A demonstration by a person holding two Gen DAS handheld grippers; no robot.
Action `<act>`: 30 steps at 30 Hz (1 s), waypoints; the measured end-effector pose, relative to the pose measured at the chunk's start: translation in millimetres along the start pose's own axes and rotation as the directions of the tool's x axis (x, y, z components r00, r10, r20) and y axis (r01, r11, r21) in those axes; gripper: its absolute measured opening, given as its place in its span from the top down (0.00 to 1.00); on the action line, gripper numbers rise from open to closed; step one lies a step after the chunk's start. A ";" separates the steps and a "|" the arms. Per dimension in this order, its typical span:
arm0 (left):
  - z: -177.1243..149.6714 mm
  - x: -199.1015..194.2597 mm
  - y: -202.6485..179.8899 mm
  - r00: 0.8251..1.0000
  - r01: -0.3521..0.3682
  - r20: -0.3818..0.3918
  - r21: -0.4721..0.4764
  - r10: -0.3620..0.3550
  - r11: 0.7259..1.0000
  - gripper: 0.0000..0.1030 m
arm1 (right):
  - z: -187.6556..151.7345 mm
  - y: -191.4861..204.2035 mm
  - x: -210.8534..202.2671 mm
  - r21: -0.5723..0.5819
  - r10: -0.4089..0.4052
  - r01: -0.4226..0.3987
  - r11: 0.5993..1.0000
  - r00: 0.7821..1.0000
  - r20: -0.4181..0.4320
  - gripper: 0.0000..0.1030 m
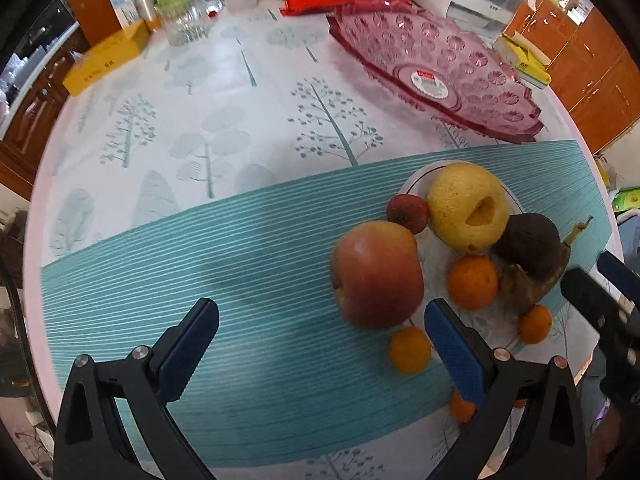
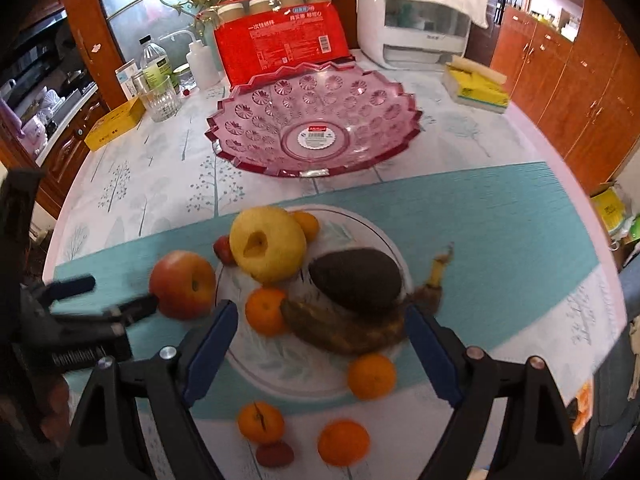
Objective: Organize fruits
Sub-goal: 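Grasp the red apple with the left gripper while the right gripper grasps the yellow pear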
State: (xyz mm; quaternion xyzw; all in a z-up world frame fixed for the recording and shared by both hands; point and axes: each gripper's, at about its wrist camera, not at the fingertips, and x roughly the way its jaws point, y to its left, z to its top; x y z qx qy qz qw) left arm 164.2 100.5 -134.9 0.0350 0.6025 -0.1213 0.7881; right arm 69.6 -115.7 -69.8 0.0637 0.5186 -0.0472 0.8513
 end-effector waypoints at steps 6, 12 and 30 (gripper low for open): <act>7.0 21.9 -6.8 0.999 0.031 -0.010 -0.010 -0.031 0.999 0.03 | 28.7 1.8 41.0 0.025 0.073 -0.071 0.997 0.996 -0.056 0.26; 12.1 40.2 -11.6 0.996 0.078 -0.044 -0.044 -0.080 0.996 0.10 | 45.0 13.6 72.3 -0.004 0.131 -0.132 0.991 0.985 -0.115 0.27; 14.1 66.7 -20.2 0.985 0.158 -0.055 -0.109 -0.165 0.981 0.42 | 59.3 22.1 115.0 0.037 0.264 -0.263 0.964 0.937 -0.230 0.33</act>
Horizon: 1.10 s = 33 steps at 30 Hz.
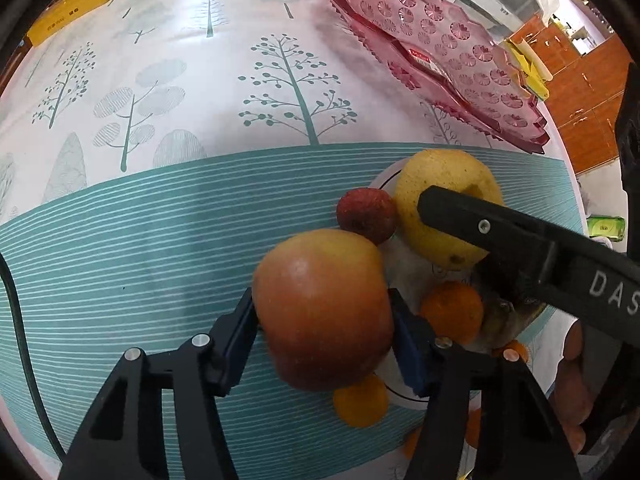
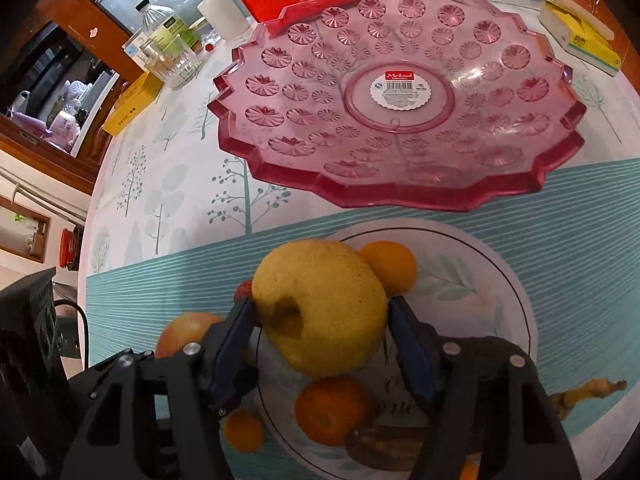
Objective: Organize fruits
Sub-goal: 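Grasp the red apple with the left gripper while the right gripper grasps the yellow pear, then carry the apple with the left gripper into the pink bowl while the right gripper drops the pear there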
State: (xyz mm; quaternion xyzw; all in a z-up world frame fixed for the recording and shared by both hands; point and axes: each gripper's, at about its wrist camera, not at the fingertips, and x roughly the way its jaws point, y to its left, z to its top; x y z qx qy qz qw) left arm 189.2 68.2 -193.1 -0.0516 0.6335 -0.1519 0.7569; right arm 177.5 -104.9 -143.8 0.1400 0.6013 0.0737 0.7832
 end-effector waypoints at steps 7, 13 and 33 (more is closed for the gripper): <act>-15.8 -13.1 7.7 0.999 -0.039 0.014 -0.006 0.039 0.999 0.42 | -7.3 2.7 -2.4 -0.032 -0.010 0.011 0.999 1.000 0.024 0.36; -21.7 -31.9 7.9 0.996 -0.067 0.059 0.005 0.066 0.998 0.42 | -15.3 3.0 -16.2 -0.027 0.015 -0.013 1.000 0.998 0.060 0.36; 91.7 -145.2 -81.9 0.940 -0.046 0.341 0.180 -0.019 0.983 0.42 | 42.2 -26.4 -153.6 -0.017 0.001 0.005 1.000 0.943 0.333 0.36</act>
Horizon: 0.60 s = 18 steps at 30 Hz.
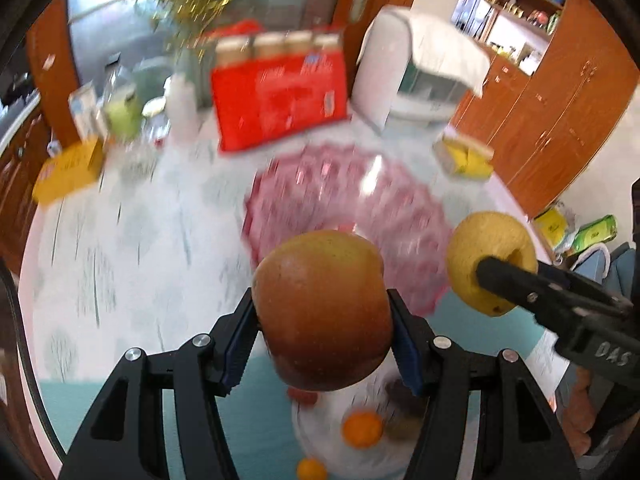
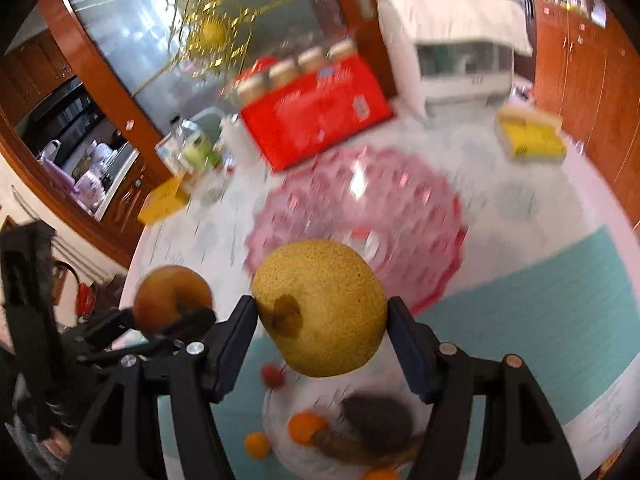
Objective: Organize fruits
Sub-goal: 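Carry the apple with the left gripper into the pink bowl while the right gripper drops the pear there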
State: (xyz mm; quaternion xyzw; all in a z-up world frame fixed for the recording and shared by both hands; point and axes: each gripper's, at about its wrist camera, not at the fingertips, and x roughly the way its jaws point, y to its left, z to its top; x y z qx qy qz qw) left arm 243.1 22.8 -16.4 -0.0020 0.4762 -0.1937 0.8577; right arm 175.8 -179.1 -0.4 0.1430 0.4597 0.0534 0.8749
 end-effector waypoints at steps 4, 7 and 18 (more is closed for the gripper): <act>38.5 16.7 -7.1 0.999 -0.037 0.034 0.004 0.037 0.999 0.42 | 41.3 -14.9 10.0 -0.013 -0.041 0.041 0.999 0.999 0.034 0.36; 55.5 43.1 -8.0 0.998 -0.056 0.011 -0.004 0.056 0.998 0.42 | 58.5 -27.0 28.4 -0.007 -0.071 0.071 0.997 0.997 0.026 0.36; 47.5 140.9 -13.9 0.983 -0.139 -0.116 0.018 0.140 0.990 0.42 | 64.7 -62.1 116.7 -0.027 -0.148 0.146 0.989 0.984 -0.098 0.35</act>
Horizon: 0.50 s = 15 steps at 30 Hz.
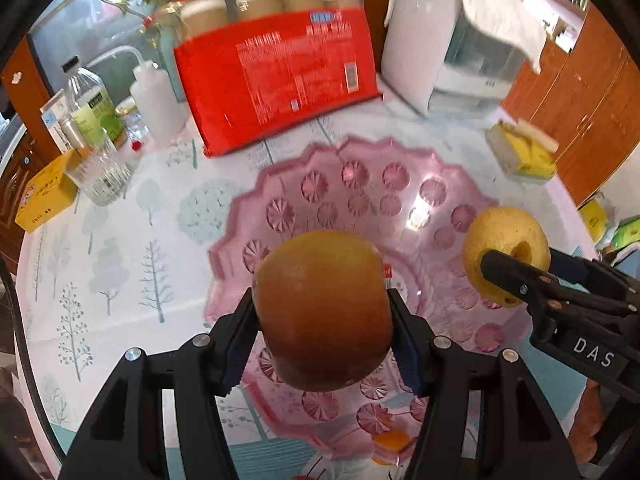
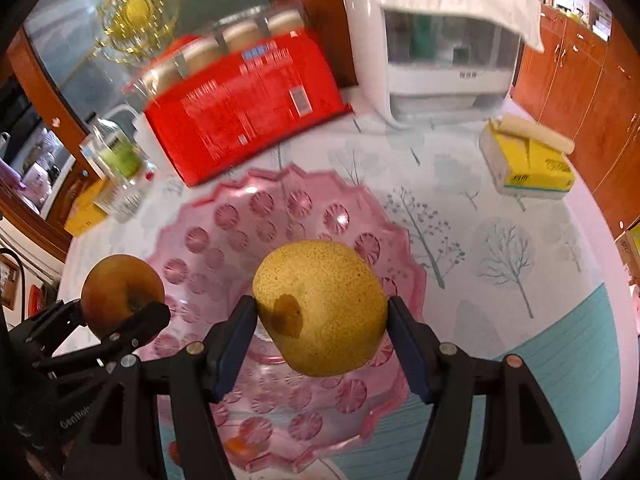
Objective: Organize fruits
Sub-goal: 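Carry the apple with the left gripper into the pink bowl while the right gripper drops the pear there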
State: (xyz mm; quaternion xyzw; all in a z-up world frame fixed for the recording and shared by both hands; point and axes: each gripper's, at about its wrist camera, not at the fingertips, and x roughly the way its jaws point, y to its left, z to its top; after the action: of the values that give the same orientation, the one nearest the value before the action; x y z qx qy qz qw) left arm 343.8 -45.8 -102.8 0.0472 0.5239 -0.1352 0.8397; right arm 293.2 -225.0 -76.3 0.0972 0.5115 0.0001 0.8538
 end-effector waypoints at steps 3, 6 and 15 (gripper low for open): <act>-4.2 15.8 -4.8 1.000 -0.008 -0.026 0.010 0.008 1.000 0.42 | -1.9 -2.8 16.0 -0.003 0.000 0.000 1.000 0.999 -0.034 0.35; -8.3 26.5 -9.6 0.999 -0.021 -0.040 0.023 0.022 1.000 0.42 | -2.6 -5.5 25.8 -0.009 0.000 0.000 1.000 0.999 -0.055 0.35; -15.2 45.9 -15.0 0.995 -0.041 -0.090 0.032 0.044 0.999 0.42 | -4.9 -9.4 45.2 -0.024 0.008 -0.010 1.000 0.996 -0.092 0.35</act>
State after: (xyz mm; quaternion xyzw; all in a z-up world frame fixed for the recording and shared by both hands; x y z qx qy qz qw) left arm 345.5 -65.0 -149.6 0.0771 0.5580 -0.1227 0.8171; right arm 309.5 -228.9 -119.6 0.0888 0.5496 0.0145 0.8306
